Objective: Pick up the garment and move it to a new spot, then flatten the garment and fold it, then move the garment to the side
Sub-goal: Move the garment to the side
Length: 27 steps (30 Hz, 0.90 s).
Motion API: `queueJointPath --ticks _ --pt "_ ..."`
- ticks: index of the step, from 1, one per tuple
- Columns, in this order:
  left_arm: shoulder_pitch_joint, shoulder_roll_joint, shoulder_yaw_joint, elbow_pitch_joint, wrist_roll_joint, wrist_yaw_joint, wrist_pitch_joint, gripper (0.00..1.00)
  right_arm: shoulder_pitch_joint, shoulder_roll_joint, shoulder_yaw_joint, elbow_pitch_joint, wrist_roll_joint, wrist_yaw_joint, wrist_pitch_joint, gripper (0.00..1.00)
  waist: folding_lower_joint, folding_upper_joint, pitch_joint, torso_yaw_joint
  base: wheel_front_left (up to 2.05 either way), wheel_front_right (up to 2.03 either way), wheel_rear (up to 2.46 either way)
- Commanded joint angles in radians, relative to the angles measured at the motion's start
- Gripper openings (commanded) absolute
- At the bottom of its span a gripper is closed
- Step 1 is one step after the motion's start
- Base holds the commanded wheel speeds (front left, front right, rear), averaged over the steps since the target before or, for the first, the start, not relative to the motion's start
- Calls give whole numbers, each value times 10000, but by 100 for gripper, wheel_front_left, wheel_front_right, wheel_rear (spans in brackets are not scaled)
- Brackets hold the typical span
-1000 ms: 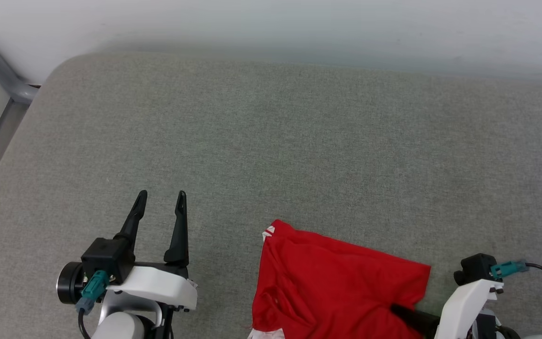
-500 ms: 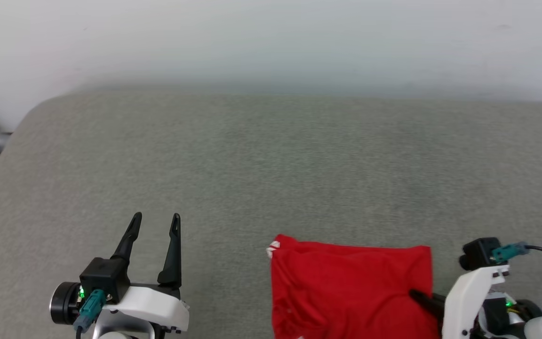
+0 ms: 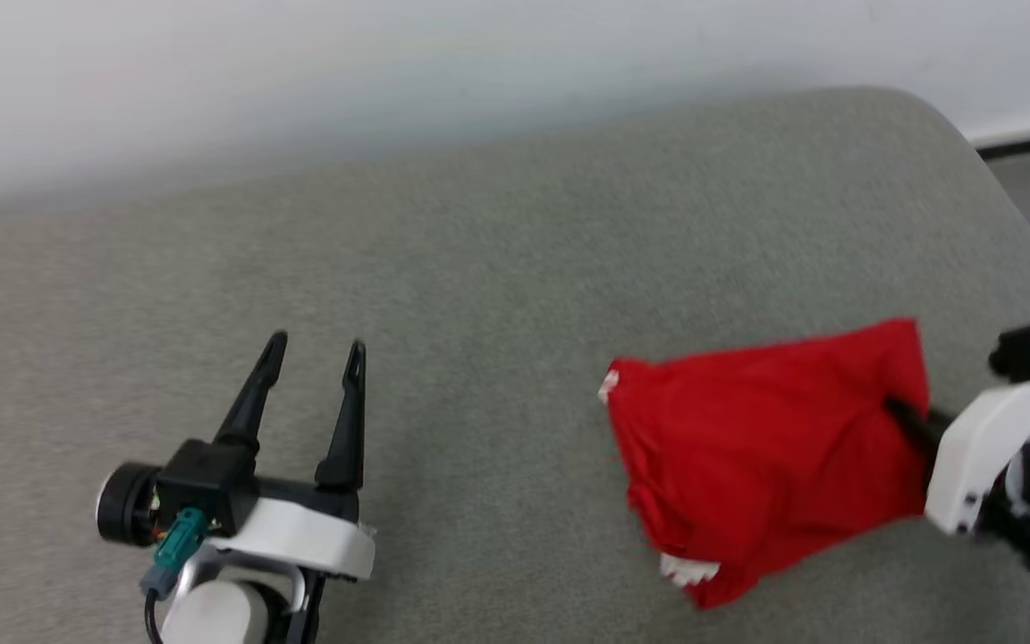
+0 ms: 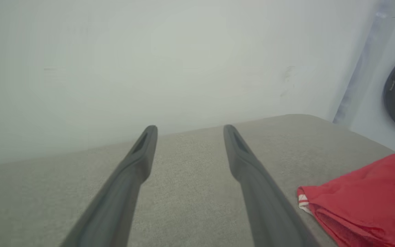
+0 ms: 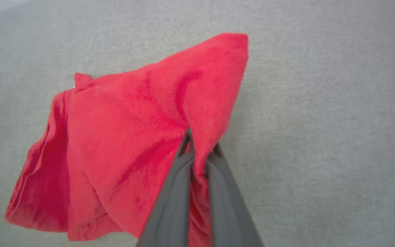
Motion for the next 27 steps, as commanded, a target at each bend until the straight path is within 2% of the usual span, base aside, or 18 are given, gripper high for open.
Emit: queueJointPath --ticks 1,5,9,18,25,26,27 --pt "-194 58 -9 -49 65 -41 16 100 -333 25 -90 85 -78 -8 -134 0 0 0 940 -790 0 0 0" --pt "-941 149 -187 -282 283 -167 217 100 -1519 -192 -618 862 -367 -8 -774 0 0 0 1937 -1114 0 0 0" --pt "-1796 308 -377 -504 569 -420 425 100 -2612 -657 -1287 1733 -882 -8 -1273 0 0 0 2994 -1108 0 0 0" --pt "-3261 534 -707 -1014 1063 -775 828 100 -4414 -1838 -2475 3333 -2147 -10 -2257 0 0 0 4734 -616 0 0 0" --pt "-3914 509 -904 -1213 1198 -928 907 100 -5122 -2369 -2865 4242 -2955 -10 -3087 0 0 0 5538 -94 0 0 0" --pt "-3934 501 -903 -1202 1201 -919 887 100 -5153 -2383 -2926 4396 -3120 -10 -3194 22 0 0 5583 -49 0 0 0" --pt "-3949 482 -913 -1177 1195 -896 878 100 -5196 -2407 -2984 4539 -3250 -10 -3370 31 0 0 5615 -6 0 0 0"
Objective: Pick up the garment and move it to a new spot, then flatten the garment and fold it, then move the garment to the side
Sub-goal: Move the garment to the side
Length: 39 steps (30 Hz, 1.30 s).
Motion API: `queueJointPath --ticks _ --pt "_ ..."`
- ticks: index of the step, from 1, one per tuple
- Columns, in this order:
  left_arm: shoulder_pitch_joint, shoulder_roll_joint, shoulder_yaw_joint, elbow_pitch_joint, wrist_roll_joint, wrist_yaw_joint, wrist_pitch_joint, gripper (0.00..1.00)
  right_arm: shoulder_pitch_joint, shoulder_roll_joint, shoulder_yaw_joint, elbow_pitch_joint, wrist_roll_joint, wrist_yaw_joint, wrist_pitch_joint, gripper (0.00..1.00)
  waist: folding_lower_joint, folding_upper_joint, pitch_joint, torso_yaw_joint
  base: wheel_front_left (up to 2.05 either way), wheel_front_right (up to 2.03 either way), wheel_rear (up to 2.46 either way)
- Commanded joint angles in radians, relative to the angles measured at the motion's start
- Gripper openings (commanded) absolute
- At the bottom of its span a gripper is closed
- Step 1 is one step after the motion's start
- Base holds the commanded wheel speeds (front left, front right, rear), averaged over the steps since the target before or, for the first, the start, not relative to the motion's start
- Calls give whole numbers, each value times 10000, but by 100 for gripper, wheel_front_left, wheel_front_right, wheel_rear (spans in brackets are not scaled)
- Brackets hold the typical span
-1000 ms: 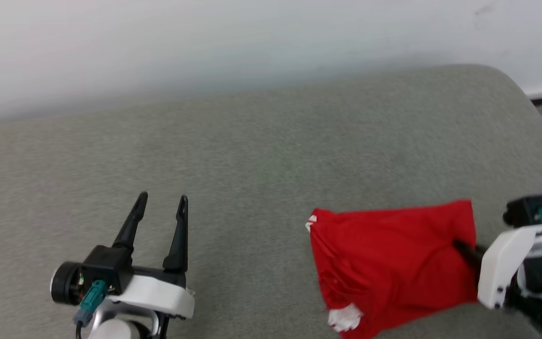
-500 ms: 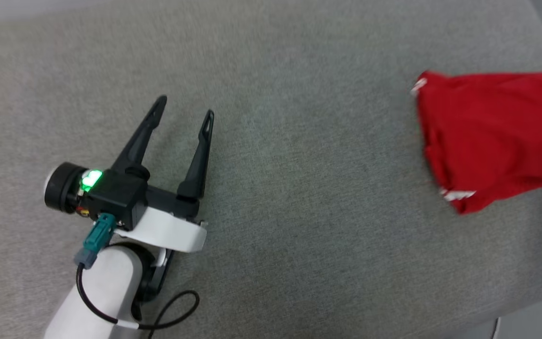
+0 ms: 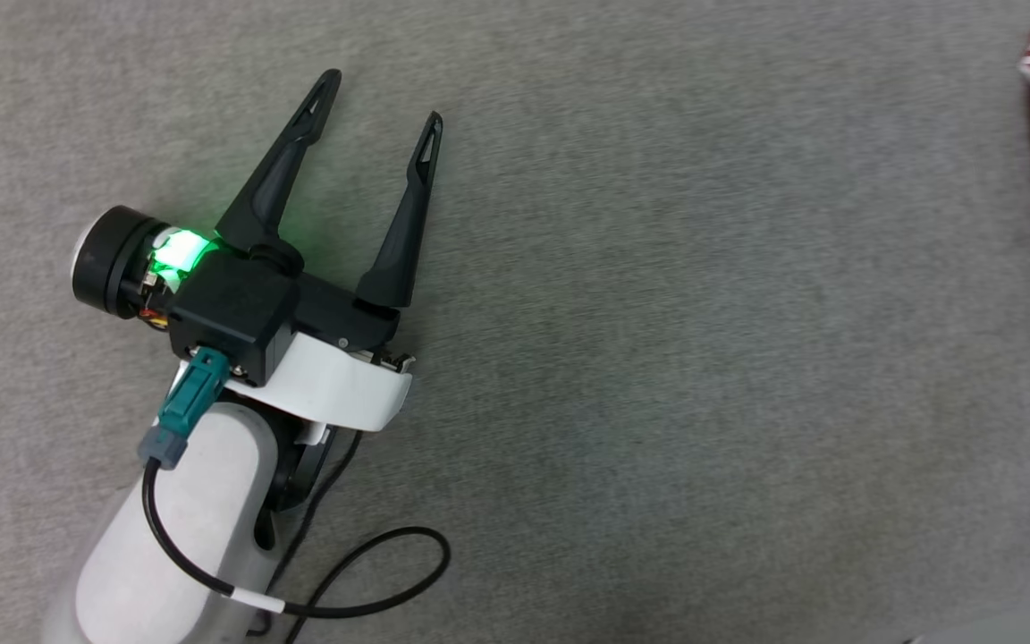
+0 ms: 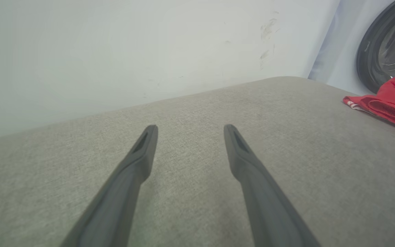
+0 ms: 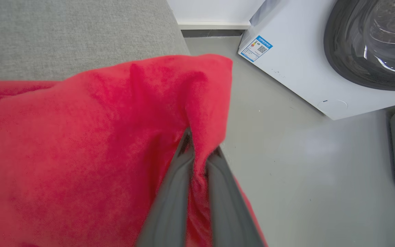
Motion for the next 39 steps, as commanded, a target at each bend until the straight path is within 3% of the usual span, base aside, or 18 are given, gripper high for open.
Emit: queueJointPath --ticks 1,13,23,39 --pt "-83 -9 -19 18 52 -1 -59 100 -176 -36 -137 182 -118 -13 -113 98 -3 0 177 210 0 0 0" --pt "663 -305 17 751 -401 224 -608 100 319 318 -1983 1266 -1810 -13 -1715 100 -3 0 -1200 589 0 0 0" --pt "2176 -659 223 1509 -1054 485 -959 100 2432 834 -2480 475 -1204 -13 -2760 100 -3 0 -3565 997 0 0 0" --pt "4430 -796 637 2164 -1669 796 -1066 100 6462 3535 -1275 -3381 -775 -10 -2681 100 -3 0 -6261 1742 0 0 0"
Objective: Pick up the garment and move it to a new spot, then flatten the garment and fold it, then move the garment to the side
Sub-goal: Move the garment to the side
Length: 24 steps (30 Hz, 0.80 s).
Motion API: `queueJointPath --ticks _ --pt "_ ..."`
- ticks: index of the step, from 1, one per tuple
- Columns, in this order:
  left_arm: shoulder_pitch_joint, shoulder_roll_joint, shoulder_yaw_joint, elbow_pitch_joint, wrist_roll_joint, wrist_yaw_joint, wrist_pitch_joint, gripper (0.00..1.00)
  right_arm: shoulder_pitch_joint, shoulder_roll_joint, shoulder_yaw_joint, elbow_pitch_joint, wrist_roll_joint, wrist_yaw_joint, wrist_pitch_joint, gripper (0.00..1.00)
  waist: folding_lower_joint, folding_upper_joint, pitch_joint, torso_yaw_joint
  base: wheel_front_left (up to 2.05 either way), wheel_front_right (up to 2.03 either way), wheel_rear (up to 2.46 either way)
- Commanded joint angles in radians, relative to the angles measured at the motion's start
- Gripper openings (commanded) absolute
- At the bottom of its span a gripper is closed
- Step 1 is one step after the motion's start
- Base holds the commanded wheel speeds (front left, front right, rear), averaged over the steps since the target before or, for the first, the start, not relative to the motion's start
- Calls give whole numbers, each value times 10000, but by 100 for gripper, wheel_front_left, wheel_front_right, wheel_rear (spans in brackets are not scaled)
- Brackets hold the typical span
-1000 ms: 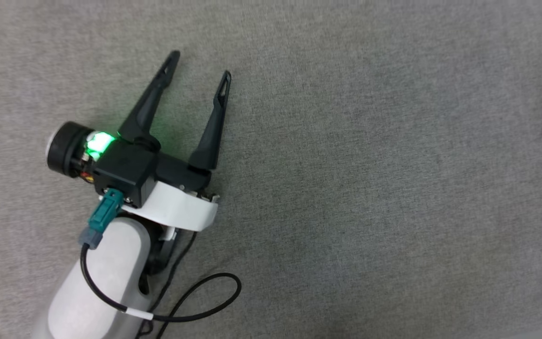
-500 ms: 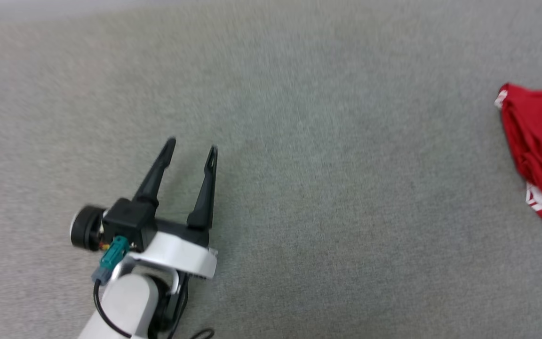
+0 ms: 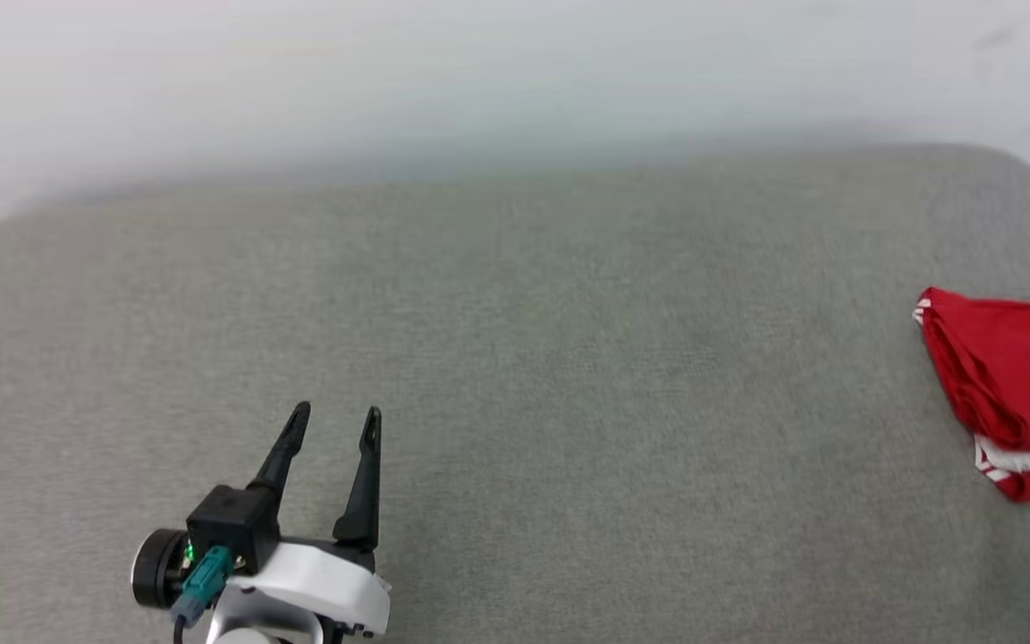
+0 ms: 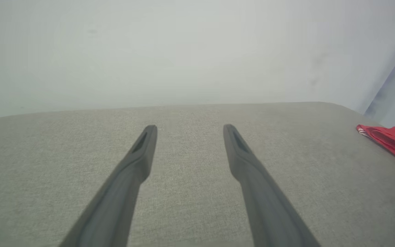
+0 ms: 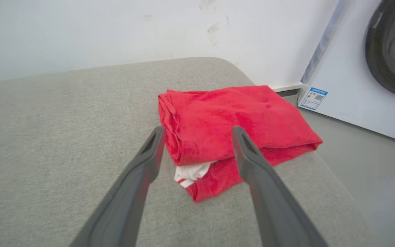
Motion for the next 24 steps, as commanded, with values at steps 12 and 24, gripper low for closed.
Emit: queueJointPath --ticks 12,24 --pt "772 31 413 125 -85 235 -66 100 1629 1179 1785 -2717 393 -8 259 100 3 -1 -1116 882 0 0 0" --pt "1142 203 604 136 -88 308 -69 100 2587 1722 2721 -4292 101 -8 426 100 3 -1 -1444 967 0 0 0"
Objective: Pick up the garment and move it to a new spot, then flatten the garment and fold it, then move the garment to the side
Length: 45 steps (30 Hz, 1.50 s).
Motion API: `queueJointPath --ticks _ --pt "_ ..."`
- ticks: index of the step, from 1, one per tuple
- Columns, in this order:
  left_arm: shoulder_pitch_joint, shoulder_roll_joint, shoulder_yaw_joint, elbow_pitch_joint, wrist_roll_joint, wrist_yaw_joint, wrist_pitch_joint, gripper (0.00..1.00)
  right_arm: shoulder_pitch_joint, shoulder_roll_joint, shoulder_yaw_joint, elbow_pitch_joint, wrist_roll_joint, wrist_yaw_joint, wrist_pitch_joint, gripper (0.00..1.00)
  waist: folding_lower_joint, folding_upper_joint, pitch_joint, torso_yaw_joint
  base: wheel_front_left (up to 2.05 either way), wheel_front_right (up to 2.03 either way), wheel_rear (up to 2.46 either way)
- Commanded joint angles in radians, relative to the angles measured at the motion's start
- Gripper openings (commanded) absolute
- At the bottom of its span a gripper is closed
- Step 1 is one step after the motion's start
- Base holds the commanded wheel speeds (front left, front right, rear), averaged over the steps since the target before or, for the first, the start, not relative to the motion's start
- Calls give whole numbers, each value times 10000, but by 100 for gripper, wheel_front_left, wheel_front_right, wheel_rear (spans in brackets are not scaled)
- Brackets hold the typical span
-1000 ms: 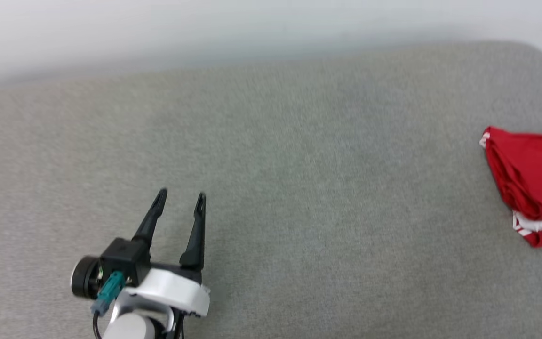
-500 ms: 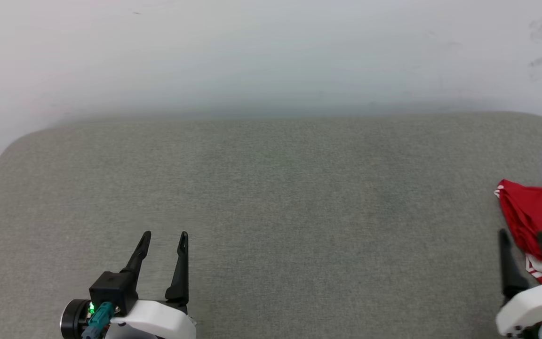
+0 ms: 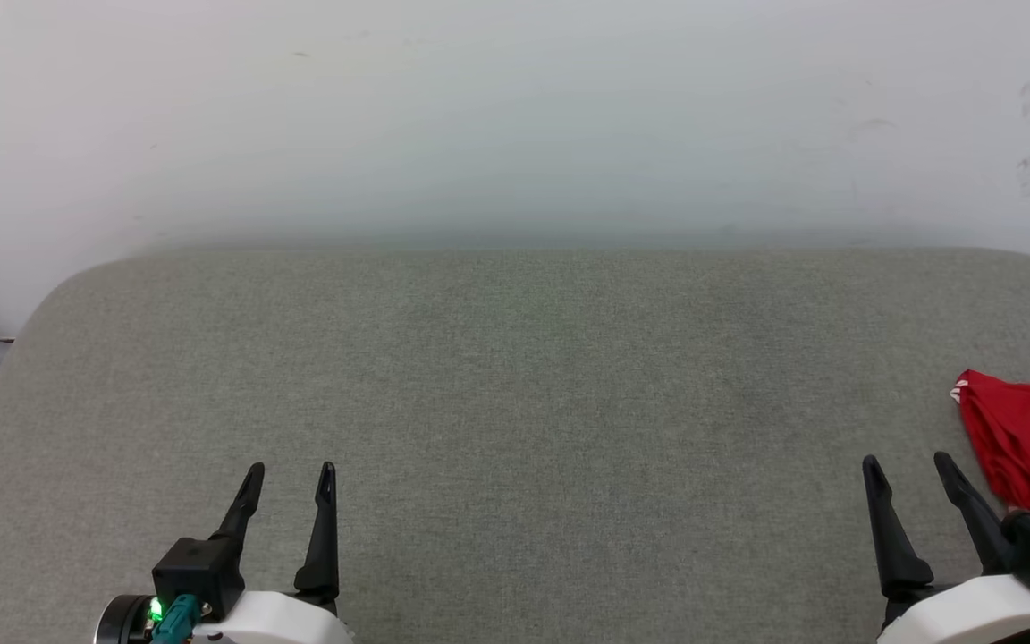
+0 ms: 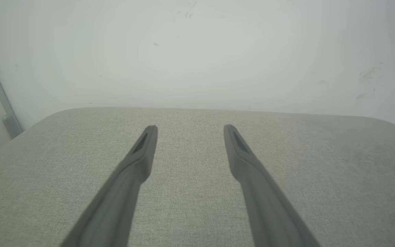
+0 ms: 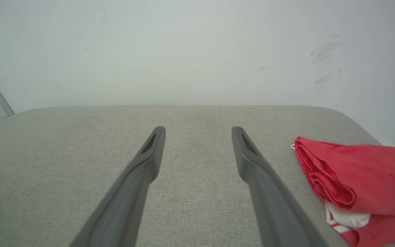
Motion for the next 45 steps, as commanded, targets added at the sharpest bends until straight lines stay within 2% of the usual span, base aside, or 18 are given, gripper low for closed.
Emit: queueJointPath --ticks 1,25,26,30,45 --pt "81 30 12 7 0 -33 -66 100 94 53 9 -68 10 -8 30 100 0 -1 -13 -20 0 0 0" --pt "-83 97 -208 483 -71 -47 13 100 -133 66 -33 30 -91 -8 126 100 0 -1 -116 -98 0 0 0" --pt "-15 54 -204 469 -91 -47 23 0 -14 85 -21 21 -109 0 171 0 1 -1 -116 -99 0 0 0" --pt "161 -99 -246 723 -251 -98 71 0 68 101 -43 396 53 0 217 0 1 -1 -115 -97 0 0 0" --pt "-159 -489 543 906 -2688 -650 763 0 -417 123 -92 973 2956 -1 370 0 1 -1 -32 -106 0 0 0"
